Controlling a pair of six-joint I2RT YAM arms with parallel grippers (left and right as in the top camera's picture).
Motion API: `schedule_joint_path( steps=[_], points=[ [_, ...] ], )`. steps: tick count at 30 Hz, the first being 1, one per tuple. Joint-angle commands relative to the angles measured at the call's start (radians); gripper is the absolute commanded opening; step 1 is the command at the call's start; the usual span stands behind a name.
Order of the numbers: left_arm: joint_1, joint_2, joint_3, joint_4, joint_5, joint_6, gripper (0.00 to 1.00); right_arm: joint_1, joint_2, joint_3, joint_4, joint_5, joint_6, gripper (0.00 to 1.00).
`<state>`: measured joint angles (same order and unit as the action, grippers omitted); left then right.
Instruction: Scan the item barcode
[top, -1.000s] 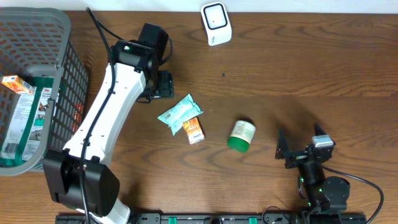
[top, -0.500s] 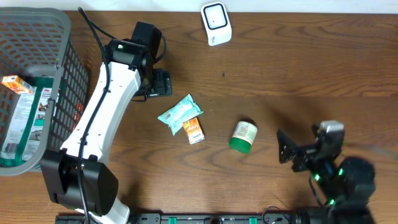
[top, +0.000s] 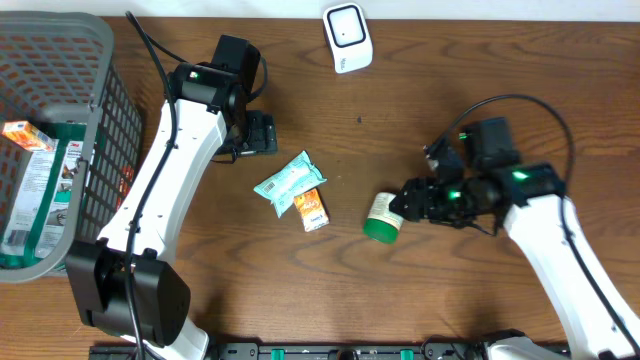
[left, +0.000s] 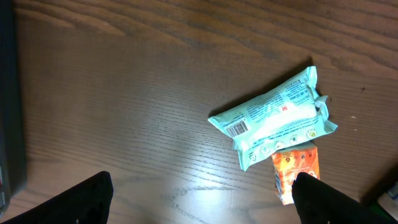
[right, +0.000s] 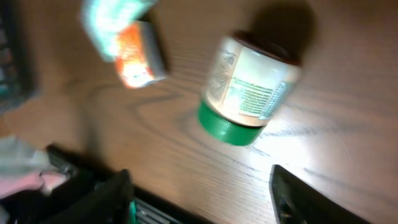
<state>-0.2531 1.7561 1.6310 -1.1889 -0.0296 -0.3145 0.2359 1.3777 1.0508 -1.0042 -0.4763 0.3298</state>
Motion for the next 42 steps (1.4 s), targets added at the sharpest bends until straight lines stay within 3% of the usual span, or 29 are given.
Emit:
schedule_joint_path(
  steps=[1, 3, 8, 13, 17, 23, 26, 32, 33, 34, 35, 42],
  points=[
    [0.002, 0.002, 0.003, -0.004, -0.009, 0.002, 0.93, 0.09, 0.087, -0.01, 0.026, 0.238, 0.195, 0.8],
    [0.002, 0.002, 0.003, -0.004, -0.009, 0.002, 0.93, 0.138, 0.136, -0.01, 0.075, 0.243, 0.23, 0.9],
    [0.002, 0.002, 0.003, -0.004, -0.009, 0.002, 0.93, 0.229, 0.246, -0.012, 0.127, 0.245, 0.375, 0.9],
    [0.002, 0.002, 0.003, -0.004, -0.009, 0.002, 0.93, 0.292, 0.327, -0.012, 0.143, 0.278, 0.418, 0.87],
    [0.002, 0.002, 0.003, -0.004, -0.009, 0.002, 0.93, 0.333, 0.337, -0.012, 0.175, 0.346, 0.414, 0.75],
    [0.002, 0.002, 0.003, -0.004, -0.009, 0.002, 0.93, 0.349, 0.327, 0.011, 0.138, 0.389, 0.352, 0.48],
    [0.002, 0.002, 0.003, -0.004, -0.009, 0.002, 0.93, 0.338, 0.309, 0.088, 0.073, 0.389, 0.314, 0.44],
    [0.002, 0.002, 0.003, -0.004, -0.009, 0.002, 0.93, 0.338, 0.309, 0.296, -0.132, 0.39, 0.177, 0.52],
    [0.002, 0.002, 0.003, -0.004, -0.009, 0.002, 0.93, 0.337, 0.309, 0.328, -0.173, 0.393, 0.166, 0.72],
    [0.002, 0.002, 0.003, -0.004, -0.009, 0.002, 0.93, 0.335, 0.309, 0.338, -0.182, 0.393, 0.162, 0.81],
    [0.002, 0.002, 0.003, -0.004, -0.009, 0.002, 0.93, 0.334, 0.309, 0.338, -0.179, 0.394, 0.162, 0.99],
    [0.002, 0.002, 0.003, -0.004, -0.009, 0.002, 0.93, 0.332, 0.31, 0.261, -0.049, 0.514, 0.162, 0.99]
  ],
)
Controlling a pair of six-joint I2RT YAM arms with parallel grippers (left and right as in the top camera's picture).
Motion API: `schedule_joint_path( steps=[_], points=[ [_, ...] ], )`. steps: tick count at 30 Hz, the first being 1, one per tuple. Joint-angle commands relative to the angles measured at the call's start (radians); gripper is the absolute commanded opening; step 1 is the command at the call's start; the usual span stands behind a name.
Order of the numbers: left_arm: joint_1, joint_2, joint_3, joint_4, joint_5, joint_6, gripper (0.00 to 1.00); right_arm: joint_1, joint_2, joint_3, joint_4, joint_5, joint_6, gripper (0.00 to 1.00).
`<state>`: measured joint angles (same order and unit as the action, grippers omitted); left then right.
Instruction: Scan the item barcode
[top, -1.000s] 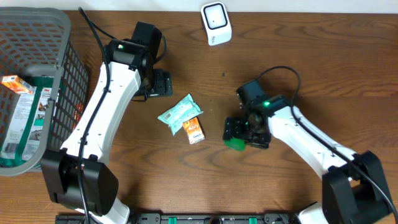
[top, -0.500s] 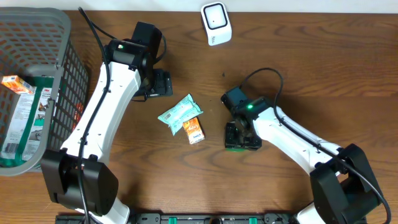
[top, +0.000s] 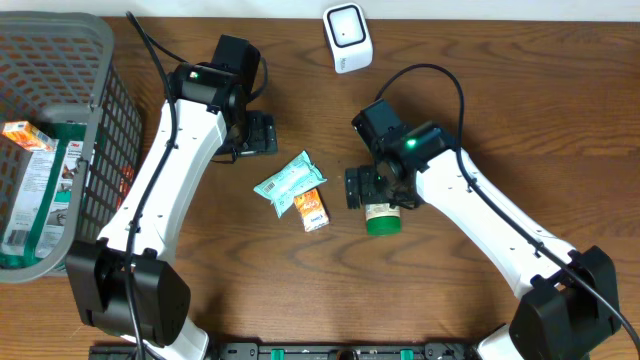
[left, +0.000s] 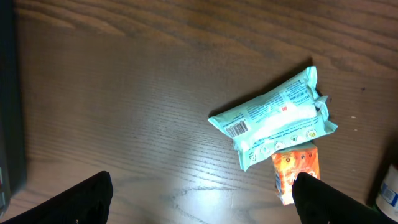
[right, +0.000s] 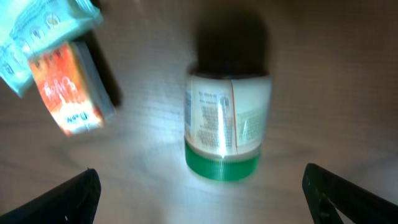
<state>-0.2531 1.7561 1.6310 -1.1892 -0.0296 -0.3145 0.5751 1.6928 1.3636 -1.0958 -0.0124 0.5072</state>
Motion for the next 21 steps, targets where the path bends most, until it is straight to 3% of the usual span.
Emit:
schedule_joint_path(
  steps=[1, 3, 10, 21],
  points=[
    [0.002, 0.002, 0.003, -0.003, -0.009, 0.002, 0.93, -0.016, -0.005, -0.094, 0.079, 0.053, -0.015, 0.99],
    [0.002, 0.002, 0.003, -0.003, -0.009, 0.002, 0.93, -0.031, -0.005, -0.14, 0.124, 0.053, -0.016, 0.99],
    [0.002, 0.002, 0.003, -0.003, -0.009, 0.002, 0.93, -0.088, -0.005, -0.266, 0.256, 0.007, -0.116, 0.79],
    [0.002, 0.002, 0.003, -0.003, -0.009, 0.002, 0.93, -0.226, -0.005, -0.269, 0.183, 0.007, -0.172, 0.79]
  ],
)
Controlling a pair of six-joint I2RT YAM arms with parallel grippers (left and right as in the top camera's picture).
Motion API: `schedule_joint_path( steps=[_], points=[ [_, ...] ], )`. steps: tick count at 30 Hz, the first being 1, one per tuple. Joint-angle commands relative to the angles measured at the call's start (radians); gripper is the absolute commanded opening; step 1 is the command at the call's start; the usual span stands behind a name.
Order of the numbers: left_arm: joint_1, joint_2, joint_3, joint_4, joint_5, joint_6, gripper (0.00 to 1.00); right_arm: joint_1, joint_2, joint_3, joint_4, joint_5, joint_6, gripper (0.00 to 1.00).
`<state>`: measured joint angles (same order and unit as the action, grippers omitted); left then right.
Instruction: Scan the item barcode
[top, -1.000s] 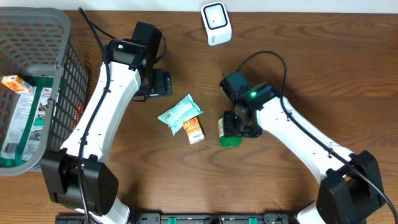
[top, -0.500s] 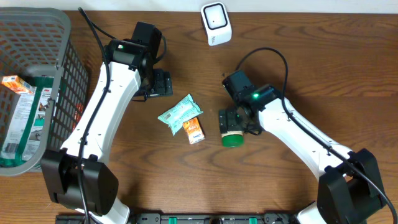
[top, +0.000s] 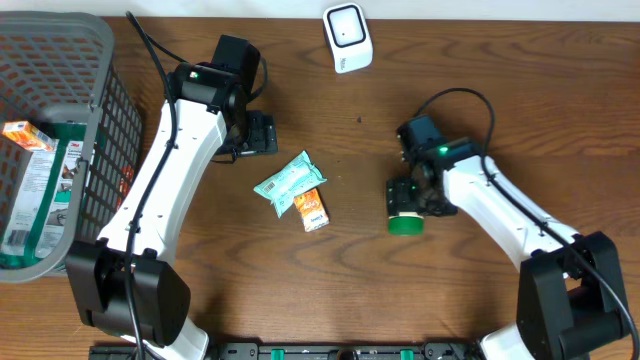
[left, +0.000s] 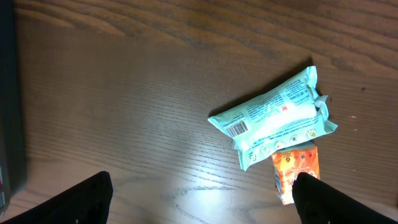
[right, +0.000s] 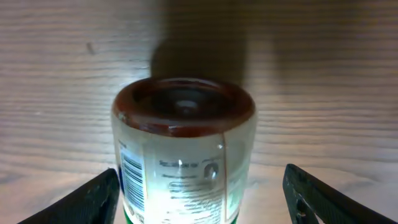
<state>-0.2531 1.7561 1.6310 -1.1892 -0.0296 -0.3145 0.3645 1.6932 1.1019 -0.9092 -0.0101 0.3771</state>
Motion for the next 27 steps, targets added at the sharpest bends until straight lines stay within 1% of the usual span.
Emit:
schedule_joint_path(
  steps=[1, 4, 5, 7, 8, 9, 10, 15, 16, 18, 23, 27],
  points=[
    [0.002, 0.002, 0.003, -0.003, -0.009, 0.002, 0.93, -0.021, -0.006, -0.007, -0.008, 0.004, -0.054, 0.79],
    [0.002, 0.002, 0.003, -0.003, -0.009, 0.002, 0.93, -0.03, -0.006, -0.007, -0.013, -0.042, -0.083, 0.77],
    [0.002, 0.002, 0.003, -0.003, -0.009, 0.002, 0.93, -0.035, -0.006, -0.007, -0.016, -0.071, -0.083, 0.72],
    [0.002, 0.002, 0.003, -0.003, -0.009, 0.002, 0.93, -0.043, -0.006, -0.013, -0.018, -0.109, -0.07, 0.66],
    [0.002, 0.002, 0.003, -0.003, -0.009, 0.002, 0.93, -0.043, -0.006, -0.016, -0.018, -0.111, -0.058, 0.67],
    [0.002, 0.002, 0.003, -0.003, -0.009, 0.002, 0.93, -0.043, -0.006, -0.031, -0.018, -0.111, -0.026, 0.75],
    [0.002, 0.002, 0.003, -0.003, -0.009, 0.002, 0.93, -0.043, -0.006, -0.04, -0.016, -0.111, -0.007, 0.77],
    [0.002, 0.002, 0.003, -0.003, -0.009, 0.002, 0.93, -0.041, -0.006, -0.097, 0.061, -0.079, -0.005, 0.77],
    [0.002, 0.002, 0.003, -0.003, -0.009, 0.002, 0.93, -0.04, -0.006, -0.102, 0.073, -0.077, -0.014, 0.77],
    [0.002, 0.002, 0.003, -0.003, -0.009, 0.002, 0.93, -0.041, -0.006, -0.093, 0.079, -0.077, -0.09, 0.81],
    [0.002, 0.002, 0.003, -0.003, -0.009, 0.002, 0.93, -0.043, -0.006, 0.004, 0.014, -0.077, -0.174, 0.88],
    [0.002, 0.002, 0.003, -0.003, -0.009, 0.002, 0.93, -0.037, -0.006, 0.076, -0.038, -0.076, -0.228, 0.91]
  ],
)
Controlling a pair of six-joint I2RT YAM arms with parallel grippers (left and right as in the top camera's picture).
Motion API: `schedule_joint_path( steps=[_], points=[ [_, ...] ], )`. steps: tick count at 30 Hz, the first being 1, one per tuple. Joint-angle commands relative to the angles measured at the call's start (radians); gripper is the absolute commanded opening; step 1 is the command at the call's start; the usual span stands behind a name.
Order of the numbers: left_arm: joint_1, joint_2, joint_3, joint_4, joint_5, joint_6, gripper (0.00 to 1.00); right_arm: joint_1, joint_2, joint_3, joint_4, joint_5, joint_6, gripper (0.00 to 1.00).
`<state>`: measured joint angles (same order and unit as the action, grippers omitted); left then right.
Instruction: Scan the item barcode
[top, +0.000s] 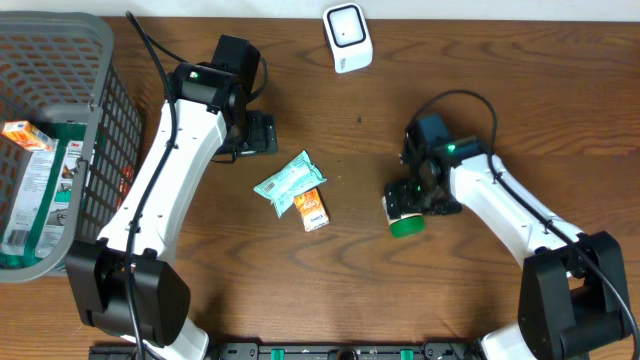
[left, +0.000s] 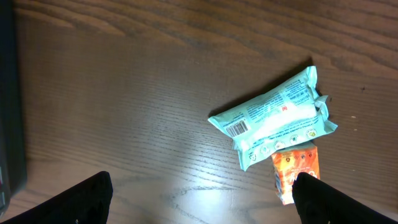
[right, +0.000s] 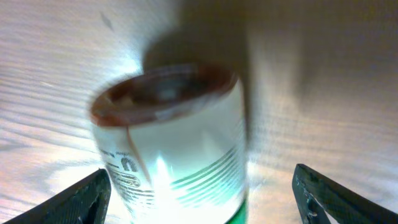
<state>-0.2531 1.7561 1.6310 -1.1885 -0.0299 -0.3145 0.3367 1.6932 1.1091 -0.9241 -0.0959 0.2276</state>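
Observation:
A white bottle with a green cap (top: 400, 212) lies on the wooden table right of centre. In the right wrist view the bottle (right: 174, 143) is blurred, its brown base toward the top and green stripes on its label. My right gripper (top: 425, 190) hangs just over it, open, its fingers (right: 87, 196) standing wide on either side of the bottle. The white scanner (top: 346, 37) sits at the table's far edge. My left gripper (left: 199, 199) is open over bare wood, holding nothing.
A teal packet (left: 273, 118) with a barcode lies mid-table on a small orange box (left: 295, 171). A grey mesh basket (top: 110, 110) with boxed goods stands at the left. The left arm (top: 190, 130) reaches across the left half of the table.
The bottle has turned under my right gripper: the label face with the barcode has given way to one with green stripes. The gripper has shifted slightly. The left arm has not moved.
My right gripper was open to the right of the lying bottle. Then the arm stood over the bottle from the far side. Later the bottle lay a little further right with the gripper above its base, and now it has rolled. My left gripper stayed put throughout.

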Motion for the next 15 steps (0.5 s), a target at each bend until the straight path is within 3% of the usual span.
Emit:
schedule_joint_path(
  steps=[1, 7, 15],
  points=[
    [0.002, 0.002, 0.003, -0.004, -0.008, 0.002, 0.93, -0.006, -0.006, 0.086, -0.033, 0.01, -0.089, 0.91],
    [0.002, 0.002, 0.003, -0.004, -0.008, 0.002, 0.93, 0.078, -0.006, 0.208, -0.096, 0.061, -0.052, 0.98],
    [0.002, 0.002, 0.003, -0.004, -0.008, 0.002, 0.93, 0.402, -0.005, 0.205, -0.205, 0.502, 0.269, 0.99]
  ],
)
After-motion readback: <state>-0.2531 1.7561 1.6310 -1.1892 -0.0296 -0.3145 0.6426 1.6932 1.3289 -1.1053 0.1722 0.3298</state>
